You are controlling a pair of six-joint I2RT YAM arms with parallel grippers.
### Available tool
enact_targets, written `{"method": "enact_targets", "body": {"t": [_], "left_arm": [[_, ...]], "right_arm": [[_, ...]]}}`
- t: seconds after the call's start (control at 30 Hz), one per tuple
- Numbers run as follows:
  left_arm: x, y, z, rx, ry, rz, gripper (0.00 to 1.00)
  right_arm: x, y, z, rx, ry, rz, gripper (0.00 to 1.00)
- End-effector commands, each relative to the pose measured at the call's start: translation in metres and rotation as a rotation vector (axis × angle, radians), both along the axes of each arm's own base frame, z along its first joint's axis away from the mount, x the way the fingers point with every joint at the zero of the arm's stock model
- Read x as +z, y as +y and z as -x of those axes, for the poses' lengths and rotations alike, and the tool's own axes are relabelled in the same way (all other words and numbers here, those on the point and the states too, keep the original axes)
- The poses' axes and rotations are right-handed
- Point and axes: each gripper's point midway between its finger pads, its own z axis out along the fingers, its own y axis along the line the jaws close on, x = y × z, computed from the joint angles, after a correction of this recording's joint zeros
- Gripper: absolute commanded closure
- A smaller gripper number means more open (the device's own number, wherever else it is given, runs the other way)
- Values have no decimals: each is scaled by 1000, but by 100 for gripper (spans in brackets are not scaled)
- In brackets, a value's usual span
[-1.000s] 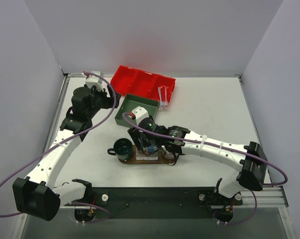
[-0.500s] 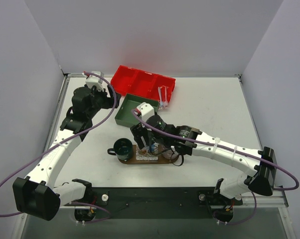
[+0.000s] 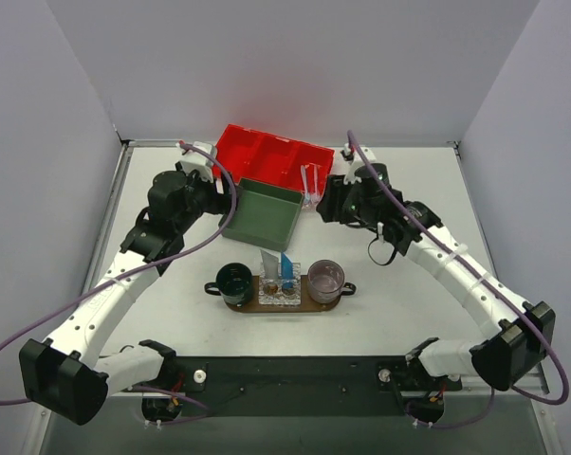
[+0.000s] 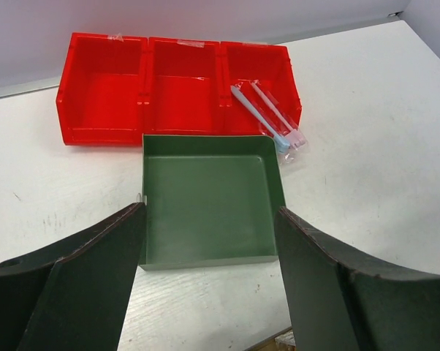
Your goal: Prepare toiletry sets of a toothbrush and toothpaste on the tray
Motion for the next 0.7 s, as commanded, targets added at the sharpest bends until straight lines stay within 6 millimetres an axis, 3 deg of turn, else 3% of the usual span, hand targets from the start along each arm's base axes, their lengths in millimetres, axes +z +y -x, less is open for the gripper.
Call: {"method": "enact_targets", "body": {"t": [0.0, 0.17, 0.3, 0.43, 0.47, 0.67], "left_arm": [[21, 5, -2, 23, -56, -8, 19], [14, 0, -5, 9, -33, -10, 20], [9, -4, -6, 1, -19, -18, 19], [5, -6, -7, -5, -9, -26, 19], [4, -7, -7, -6, -7, -26, 19], [-2, -8, -9, -9, 8, -37, 20]], "right_arm": [[-27, -22, -22, -17, 142, -32, 56], [-63, -47, -62, -68, 260, -37, 58], [-84, -53, -87, -62, 303, -23, 57], [-87, -54, -116, -57, 318, -70, 56], [-99, -54, -120, -54, 344, -69, 56], [-114, -38, -144, 0, 419, -165, 56]]}}
